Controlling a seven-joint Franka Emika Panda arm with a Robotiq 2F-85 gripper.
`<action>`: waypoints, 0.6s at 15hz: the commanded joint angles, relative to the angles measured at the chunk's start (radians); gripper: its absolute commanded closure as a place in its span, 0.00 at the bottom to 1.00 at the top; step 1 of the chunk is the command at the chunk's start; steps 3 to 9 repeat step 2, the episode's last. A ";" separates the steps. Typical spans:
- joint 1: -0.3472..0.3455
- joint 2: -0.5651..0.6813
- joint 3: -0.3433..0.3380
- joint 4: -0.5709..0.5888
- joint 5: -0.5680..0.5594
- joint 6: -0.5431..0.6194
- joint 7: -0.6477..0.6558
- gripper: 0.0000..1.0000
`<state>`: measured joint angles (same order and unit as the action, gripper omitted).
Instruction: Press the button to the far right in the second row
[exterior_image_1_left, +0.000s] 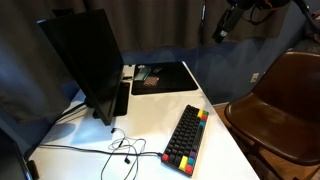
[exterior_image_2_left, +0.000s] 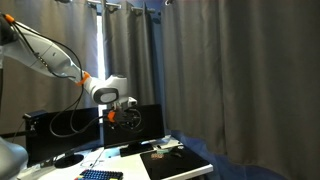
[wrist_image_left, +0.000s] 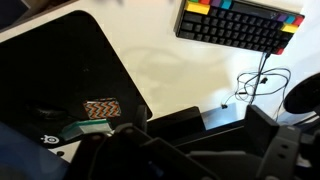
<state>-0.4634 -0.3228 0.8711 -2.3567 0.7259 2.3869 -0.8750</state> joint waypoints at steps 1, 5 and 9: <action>0.202 0.067 -0.178 -0.015 -0.115 0.058 0.077 0.00; 0.205 0.065 -0.177 -0.017 -0.115 0.058 0.078 0.00; 0.205 0.065 -0.177 -0.017 -0.115 0.058 0.078 0.00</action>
